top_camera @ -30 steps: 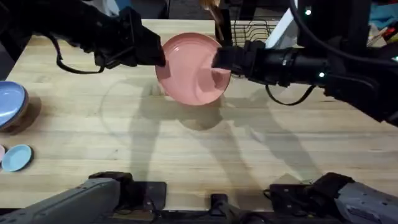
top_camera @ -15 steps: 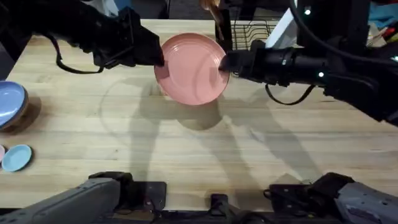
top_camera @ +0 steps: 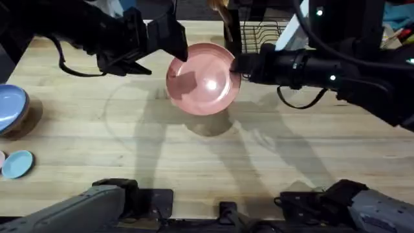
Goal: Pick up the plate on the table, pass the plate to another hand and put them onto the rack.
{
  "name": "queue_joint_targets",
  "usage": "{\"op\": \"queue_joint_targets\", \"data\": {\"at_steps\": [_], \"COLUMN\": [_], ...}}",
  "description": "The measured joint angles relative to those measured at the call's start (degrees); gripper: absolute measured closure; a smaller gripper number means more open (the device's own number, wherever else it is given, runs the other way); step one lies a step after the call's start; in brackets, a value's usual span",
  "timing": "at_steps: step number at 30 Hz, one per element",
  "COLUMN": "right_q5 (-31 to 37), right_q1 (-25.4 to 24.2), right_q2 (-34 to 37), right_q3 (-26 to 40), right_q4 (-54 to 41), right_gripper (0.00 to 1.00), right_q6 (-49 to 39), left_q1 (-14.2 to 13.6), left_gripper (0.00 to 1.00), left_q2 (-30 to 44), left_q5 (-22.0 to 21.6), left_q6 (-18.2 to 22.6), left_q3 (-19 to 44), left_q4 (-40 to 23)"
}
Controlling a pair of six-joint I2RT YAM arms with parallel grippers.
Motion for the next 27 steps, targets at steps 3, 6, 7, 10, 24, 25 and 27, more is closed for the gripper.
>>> {"op": "queue_joint_targets", "data": {"at_steps": [3,6,7,10,24,25,27], "right_q5": [0.44,2.67,3.79,14.00,33.96,33.93,32.71], "right_q1": [0.00,0.01,0.02,0.00,-2.63,-3.65,-6.20], "right_q2": [0.00,0.00,0.00,-2.69,-9.77,-9.75,-9.76], "right_q3": [0.00,0.00,0.00,0.00,0.52,0.52,0.56], "right_q4": [0.01,0.03,0.03,1.01,15.01,15.65,16.28], "right_gripper": [0.970,0.970,0.970,0.971,0.973,0.973,0.972], "right_q6": [-5.05,-10.00,-11.57,-25.65,-62.20,-63.46,-66.05], "left_q1": [0.00,0.00,0.00,0.00,0.00,0.00,0.00], "left_gripper": [0.007,0.007,0.007,0.007,0.007,0.007,0.007], "left_q2": [0.00,0.00,0.00,-1.95,-4.59,-4.59,-4.59], "left_q5": [-1.12,-2.69,-3.32,-6.34,-7.35,-7.35,-7.32], "left_q6": [0.03,0.04,0.03,0.05,0.05,0.05,0.05], "left_q3": [0.00,0.11,0.28,1.68,2.10,2.10,2.10], "left_q4": [0.58,1.66,1.90,5.82,6.39,6.39,6.39]}}
